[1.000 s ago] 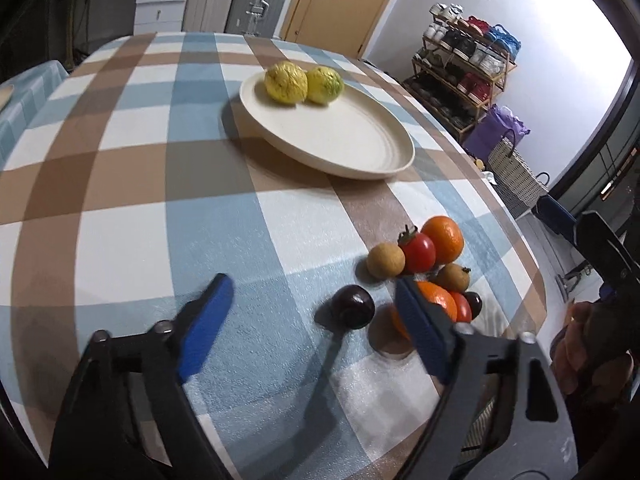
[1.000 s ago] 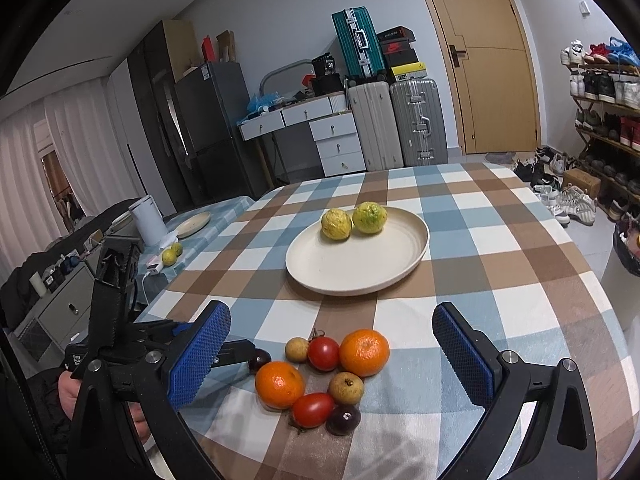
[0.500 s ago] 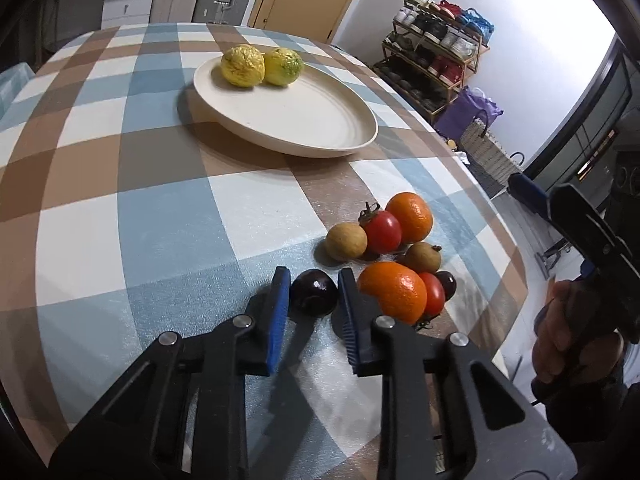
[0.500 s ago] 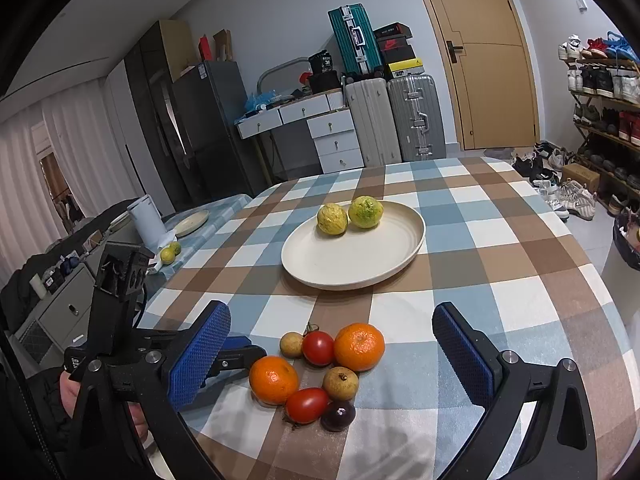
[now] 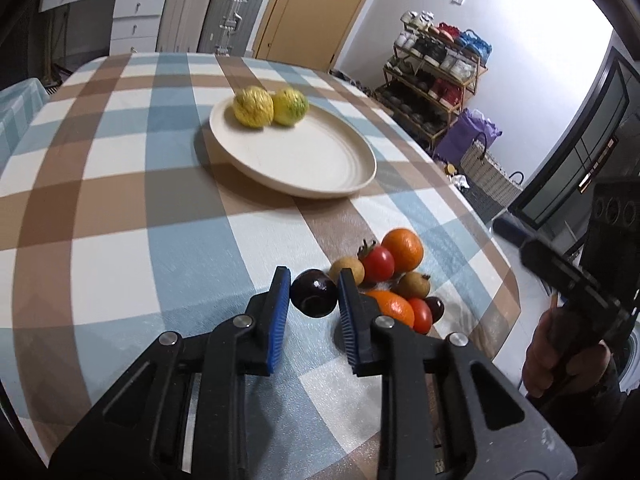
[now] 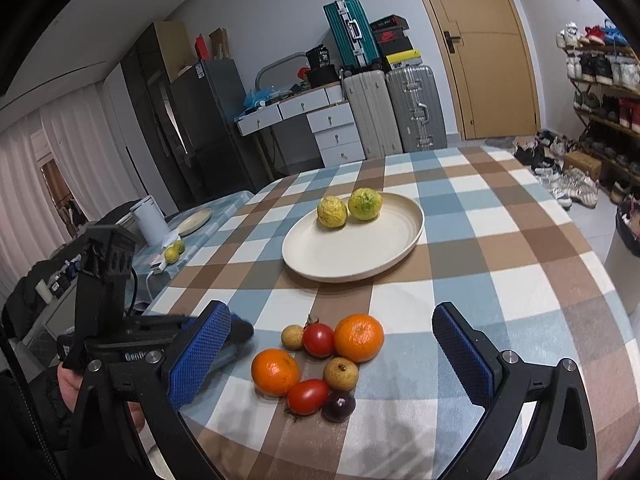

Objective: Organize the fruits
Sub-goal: 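Grasp a dark purple plum with the left tool, then grasp another dark purple plum with the right tool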

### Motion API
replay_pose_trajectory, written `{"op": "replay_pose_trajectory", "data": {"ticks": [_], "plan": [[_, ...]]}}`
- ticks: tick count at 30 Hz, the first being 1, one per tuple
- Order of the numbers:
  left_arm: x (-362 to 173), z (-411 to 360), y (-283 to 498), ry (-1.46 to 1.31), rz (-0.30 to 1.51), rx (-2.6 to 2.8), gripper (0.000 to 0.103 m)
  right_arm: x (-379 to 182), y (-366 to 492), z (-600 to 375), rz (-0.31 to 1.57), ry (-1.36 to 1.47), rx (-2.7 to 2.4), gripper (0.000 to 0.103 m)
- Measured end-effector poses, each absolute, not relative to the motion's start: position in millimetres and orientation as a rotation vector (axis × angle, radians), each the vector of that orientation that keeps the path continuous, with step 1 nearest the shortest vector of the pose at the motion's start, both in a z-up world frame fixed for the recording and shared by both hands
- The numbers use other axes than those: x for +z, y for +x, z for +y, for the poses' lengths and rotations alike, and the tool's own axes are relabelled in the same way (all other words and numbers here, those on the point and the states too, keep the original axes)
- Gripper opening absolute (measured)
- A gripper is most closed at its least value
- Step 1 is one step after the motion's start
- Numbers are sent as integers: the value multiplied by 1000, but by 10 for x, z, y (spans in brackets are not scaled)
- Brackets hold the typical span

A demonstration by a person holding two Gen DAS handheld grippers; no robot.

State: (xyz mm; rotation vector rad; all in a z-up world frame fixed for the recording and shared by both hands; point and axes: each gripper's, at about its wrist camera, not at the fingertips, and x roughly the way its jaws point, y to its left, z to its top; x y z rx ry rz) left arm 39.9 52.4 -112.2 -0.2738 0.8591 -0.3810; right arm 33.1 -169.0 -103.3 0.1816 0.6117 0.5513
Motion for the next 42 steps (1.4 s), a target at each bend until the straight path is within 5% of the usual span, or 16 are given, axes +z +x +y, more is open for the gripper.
{"op": "replay_pose_trajectory", "data": {"ticks": [16, 26, 29, 38, 42], "plan": [[-1077, 669, 328, -290, 844, -362, 21, -1478, 188, -1755, 735, 120, 553, 99], [-1116, 651, 339, -291, 850, -361, 21, -1671, 230, -1689, 786, 140, 619, 64], [-1119, 647, 336, -290, 852, -361, 21, -1698, 252, -1668, 806, 151, 632, 47], [-1135, 628, 339, -287, 857, -359, 21, -1728, 291, -1702, 822, 197, 661, 24], [-1136, 622, 345, -285, 858, -359, 21, -1759, 326, -1783, 842, 259, 675, 22]]}}
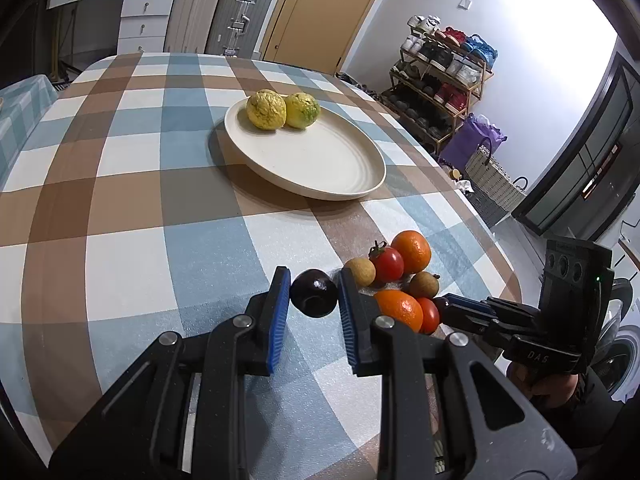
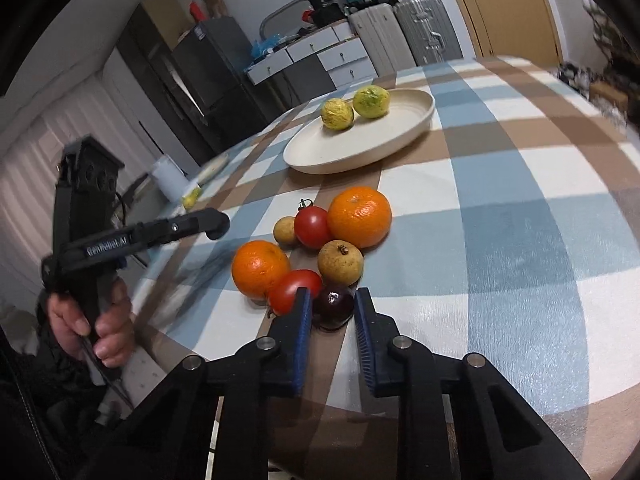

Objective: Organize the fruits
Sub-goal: 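Grasp another dark purple plum with the right tool, then carry both plums to the cream plate and release them beside the yellow fruits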

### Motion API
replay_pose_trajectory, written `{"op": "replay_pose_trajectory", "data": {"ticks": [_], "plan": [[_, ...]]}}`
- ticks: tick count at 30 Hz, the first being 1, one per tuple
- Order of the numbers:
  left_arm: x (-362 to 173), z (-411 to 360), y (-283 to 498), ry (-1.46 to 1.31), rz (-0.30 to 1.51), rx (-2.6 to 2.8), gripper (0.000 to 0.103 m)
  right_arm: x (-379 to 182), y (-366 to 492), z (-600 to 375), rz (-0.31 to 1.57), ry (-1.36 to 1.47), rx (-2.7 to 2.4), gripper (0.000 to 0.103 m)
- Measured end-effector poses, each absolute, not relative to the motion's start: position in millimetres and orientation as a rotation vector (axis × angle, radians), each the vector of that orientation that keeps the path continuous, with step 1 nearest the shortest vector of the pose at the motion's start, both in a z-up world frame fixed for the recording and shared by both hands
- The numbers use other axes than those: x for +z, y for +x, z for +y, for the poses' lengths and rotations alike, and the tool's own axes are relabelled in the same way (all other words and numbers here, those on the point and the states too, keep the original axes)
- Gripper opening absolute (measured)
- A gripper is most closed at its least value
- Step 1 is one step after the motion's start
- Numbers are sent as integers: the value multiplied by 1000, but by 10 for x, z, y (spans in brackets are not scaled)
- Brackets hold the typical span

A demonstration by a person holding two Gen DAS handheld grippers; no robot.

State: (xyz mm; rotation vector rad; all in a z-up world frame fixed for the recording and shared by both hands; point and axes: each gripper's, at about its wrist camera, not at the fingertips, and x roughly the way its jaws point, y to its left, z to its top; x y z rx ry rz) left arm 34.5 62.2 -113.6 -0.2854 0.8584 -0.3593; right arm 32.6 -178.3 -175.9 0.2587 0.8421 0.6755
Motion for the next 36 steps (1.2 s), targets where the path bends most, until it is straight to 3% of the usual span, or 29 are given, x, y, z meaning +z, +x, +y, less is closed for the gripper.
{"op": "replay_pose_trajectory", "data": {"ticks": [21, 36], "plan": [[-1003, 722, 493, -282, 820, -322, 21, -1388, 276, -1925, 671, 293, 712, 21], [-803, 726, 1342, -269, 782, -310, 21, -1025, 1103, -1809, 600, 310, 765, 21]]}}
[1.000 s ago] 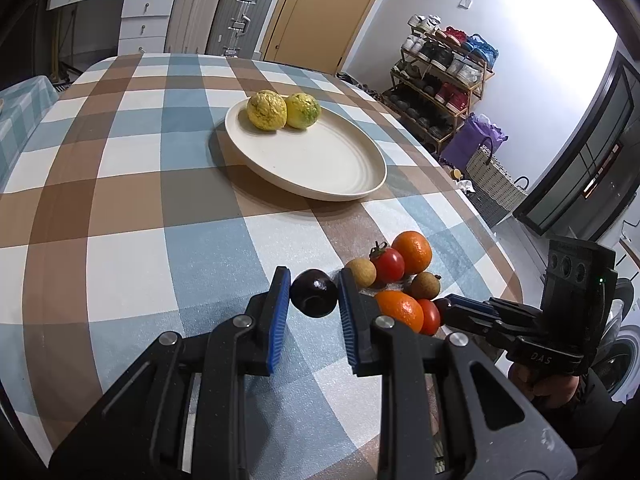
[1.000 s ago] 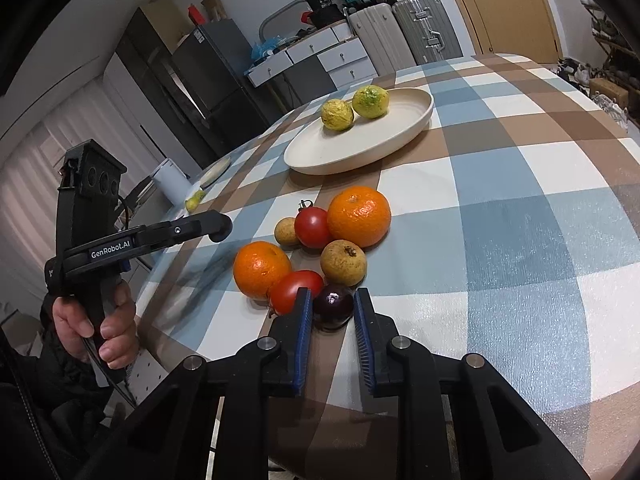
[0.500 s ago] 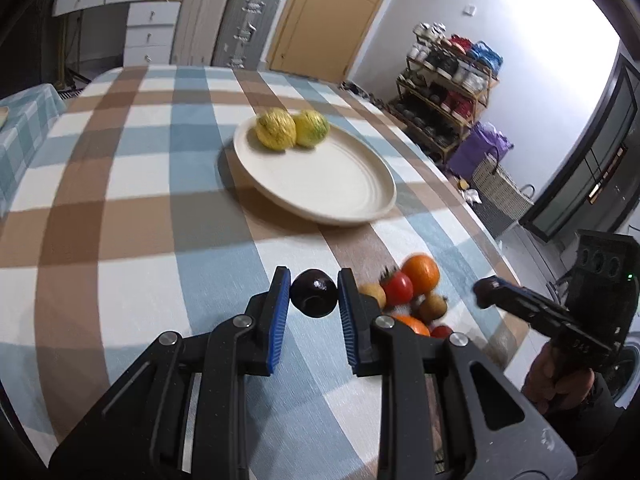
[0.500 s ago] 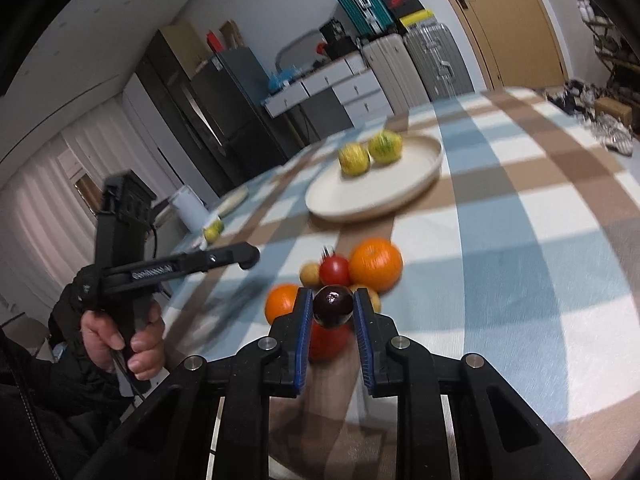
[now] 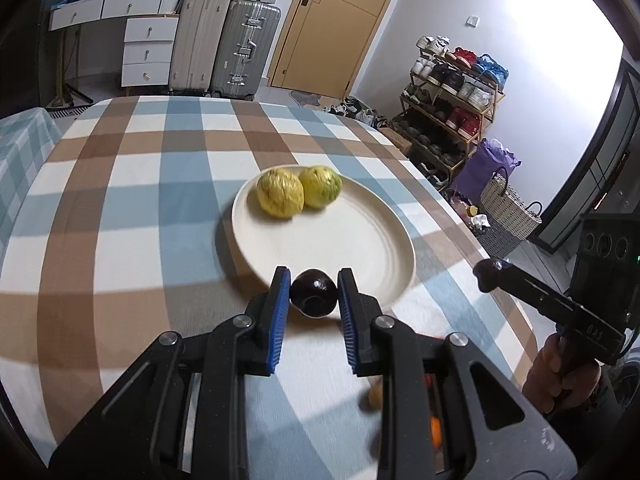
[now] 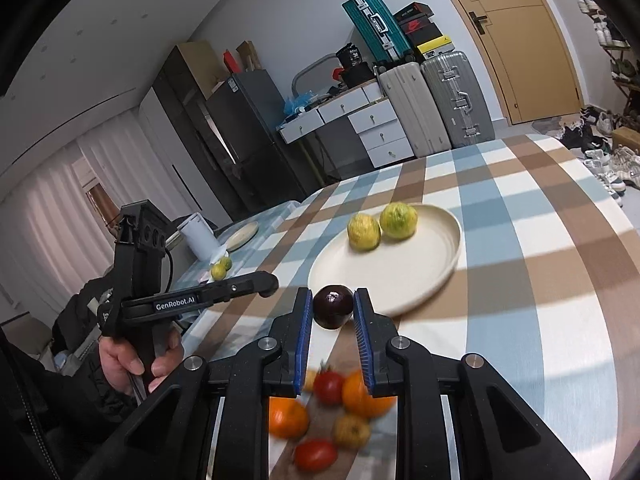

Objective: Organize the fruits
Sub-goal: 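Carry both plums to the cream plate and release them beside the yellow fruits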

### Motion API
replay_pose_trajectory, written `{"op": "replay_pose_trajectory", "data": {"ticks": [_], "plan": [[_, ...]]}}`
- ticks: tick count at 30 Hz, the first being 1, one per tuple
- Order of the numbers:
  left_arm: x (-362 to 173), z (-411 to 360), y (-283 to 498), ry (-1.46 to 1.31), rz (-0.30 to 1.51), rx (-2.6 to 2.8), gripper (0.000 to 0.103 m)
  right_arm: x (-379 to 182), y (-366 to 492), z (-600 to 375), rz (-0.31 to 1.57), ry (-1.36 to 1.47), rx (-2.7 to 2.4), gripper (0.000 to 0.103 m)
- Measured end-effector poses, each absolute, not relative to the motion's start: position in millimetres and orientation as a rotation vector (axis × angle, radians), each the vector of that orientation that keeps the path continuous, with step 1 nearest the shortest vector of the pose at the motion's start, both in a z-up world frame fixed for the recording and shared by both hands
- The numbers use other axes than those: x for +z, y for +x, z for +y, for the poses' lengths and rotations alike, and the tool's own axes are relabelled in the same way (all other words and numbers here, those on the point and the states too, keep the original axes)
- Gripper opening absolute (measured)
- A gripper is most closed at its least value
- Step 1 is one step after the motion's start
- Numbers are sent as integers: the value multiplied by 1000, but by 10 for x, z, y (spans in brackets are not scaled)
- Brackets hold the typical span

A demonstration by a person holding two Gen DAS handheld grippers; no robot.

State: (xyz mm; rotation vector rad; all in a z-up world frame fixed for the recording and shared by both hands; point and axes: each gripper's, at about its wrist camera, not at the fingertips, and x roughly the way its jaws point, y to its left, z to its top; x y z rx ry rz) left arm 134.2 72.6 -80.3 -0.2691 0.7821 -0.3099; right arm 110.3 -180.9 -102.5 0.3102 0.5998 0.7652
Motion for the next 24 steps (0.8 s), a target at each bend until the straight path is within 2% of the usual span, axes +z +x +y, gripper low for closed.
{"op": "replay_pose_trajectory", "data": {"ticks": [12, 24], "plan": [[-989, 785, 2185, -287, 805, -280, 21, -1026, 2129, -1639, 672, 341, 757, 21], [-1199, 817, 2561, -263, 835, -277, 21, -1291, 2827, -1532, 769, 347, 691, 21]]}}
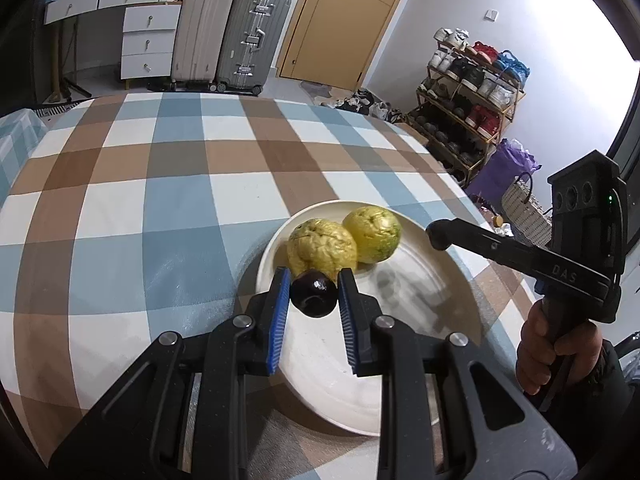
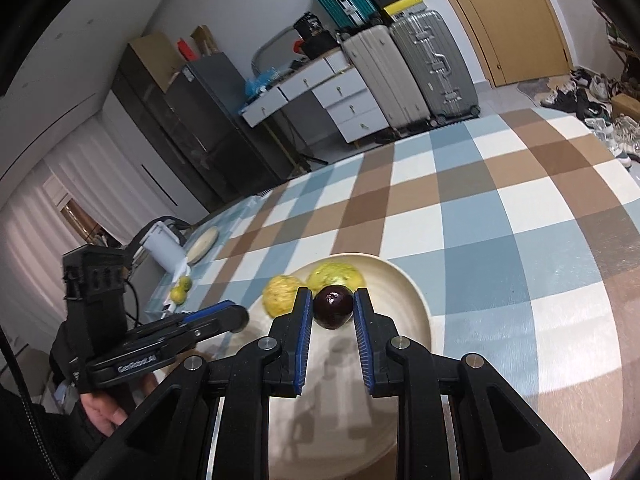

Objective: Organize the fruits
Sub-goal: 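Carry both plums to the cream plate and release them beside the yellow fruits, then lift both tools away from the plate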

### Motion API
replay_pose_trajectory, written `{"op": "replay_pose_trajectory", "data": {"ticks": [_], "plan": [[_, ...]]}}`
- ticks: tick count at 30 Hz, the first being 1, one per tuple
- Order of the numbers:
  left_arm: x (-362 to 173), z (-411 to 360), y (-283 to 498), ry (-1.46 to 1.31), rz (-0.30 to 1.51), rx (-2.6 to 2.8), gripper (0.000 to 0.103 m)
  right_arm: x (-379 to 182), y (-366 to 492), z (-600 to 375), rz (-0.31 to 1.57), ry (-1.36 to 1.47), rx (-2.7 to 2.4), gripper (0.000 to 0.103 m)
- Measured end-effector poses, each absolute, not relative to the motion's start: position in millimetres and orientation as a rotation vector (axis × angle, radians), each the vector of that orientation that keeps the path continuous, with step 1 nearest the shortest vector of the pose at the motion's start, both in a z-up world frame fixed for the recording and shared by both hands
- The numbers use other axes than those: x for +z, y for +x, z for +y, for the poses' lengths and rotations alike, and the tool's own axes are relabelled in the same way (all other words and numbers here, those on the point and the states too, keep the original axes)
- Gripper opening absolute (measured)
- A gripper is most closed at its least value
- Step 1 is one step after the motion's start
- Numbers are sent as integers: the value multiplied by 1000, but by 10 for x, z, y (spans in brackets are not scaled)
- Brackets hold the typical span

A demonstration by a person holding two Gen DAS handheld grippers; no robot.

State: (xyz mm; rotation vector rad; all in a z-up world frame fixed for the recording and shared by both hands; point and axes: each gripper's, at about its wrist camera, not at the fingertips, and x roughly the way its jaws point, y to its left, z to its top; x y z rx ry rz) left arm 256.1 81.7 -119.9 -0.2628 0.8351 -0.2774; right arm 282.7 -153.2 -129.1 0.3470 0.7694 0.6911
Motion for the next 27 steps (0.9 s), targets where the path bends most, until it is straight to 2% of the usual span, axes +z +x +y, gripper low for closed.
{"op": "replay_pose_trajectory", "data": {"ticks": [17, 18, 21, 25, 27], "plan": [[-1289, 839, 2646, -254, 839, -269, 22, -1398, 2942, -1326, 799, 238, 626, 24], [-1276, 849, 2636, -254, 831, -263, 22, -1393, 2940, -1316, 796, 231, 619, 33], [-1216, 858, 2583, -261, 822, -257, 28, -1340, 2895, -1361, 770, 250, 624, 49], [-1107, 871, 2463, -265, 799, -250, 36, -1225, 2780, -1452, 729, 275, 623, 65], [-1034, 862, 2379, -259, 788, -240, 41, -1152, 2689, -1490, 710, 278, 624, 80]]}}
